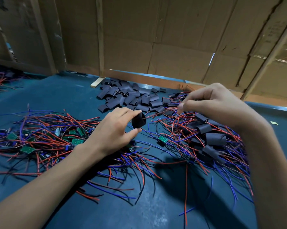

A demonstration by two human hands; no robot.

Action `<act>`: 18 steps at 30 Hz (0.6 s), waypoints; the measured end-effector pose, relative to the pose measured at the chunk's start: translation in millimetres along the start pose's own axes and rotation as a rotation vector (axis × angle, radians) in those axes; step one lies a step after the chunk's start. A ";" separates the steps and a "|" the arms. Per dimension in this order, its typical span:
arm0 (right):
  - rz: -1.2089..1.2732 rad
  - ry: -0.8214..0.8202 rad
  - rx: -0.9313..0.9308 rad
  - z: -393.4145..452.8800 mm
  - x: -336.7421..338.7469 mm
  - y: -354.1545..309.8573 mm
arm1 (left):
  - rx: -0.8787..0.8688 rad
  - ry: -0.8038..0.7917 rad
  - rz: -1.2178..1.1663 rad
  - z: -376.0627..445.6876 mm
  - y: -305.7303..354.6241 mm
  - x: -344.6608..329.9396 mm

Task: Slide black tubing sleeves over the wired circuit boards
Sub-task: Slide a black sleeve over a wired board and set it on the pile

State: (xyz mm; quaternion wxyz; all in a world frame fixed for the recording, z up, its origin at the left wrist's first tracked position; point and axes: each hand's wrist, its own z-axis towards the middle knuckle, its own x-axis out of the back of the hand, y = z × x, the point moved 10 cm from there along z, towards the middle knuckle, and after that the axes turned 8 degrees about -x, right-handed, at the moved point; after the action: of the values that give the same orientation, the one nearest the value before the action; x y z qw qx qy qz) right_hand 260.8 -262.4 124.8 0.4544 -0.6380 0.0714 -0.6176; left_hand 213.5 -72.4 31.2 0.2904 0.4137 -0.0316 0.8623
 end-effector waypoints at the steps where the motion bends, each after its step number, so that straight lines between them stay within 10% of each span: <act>1: -0.031 -0.021 -0.010 3.2 -5.9 2.1 | -0.014 -0.002 0.004 0.7 2.5 0.0; 7: -0.230 -0.126 -0.087 19.7 -62.2 16.0 | -0.115 -0.006 0.052 2.9 17.4 1.2; 18: 0.247 -0.030 -0.133 26.7 -75.4 20.5 | -0.105 0.045 0.059 2.4 15.3 9.1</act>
State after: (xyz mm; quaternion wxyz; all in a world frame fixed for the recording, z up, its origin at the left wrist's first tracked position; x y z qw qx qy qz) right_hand 276.1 -211.9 61.3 0.4846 -0.6624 0.1835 -0.5411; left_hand 202.6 -81.5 42.2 0.2868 0.3772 -0.0826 0.8767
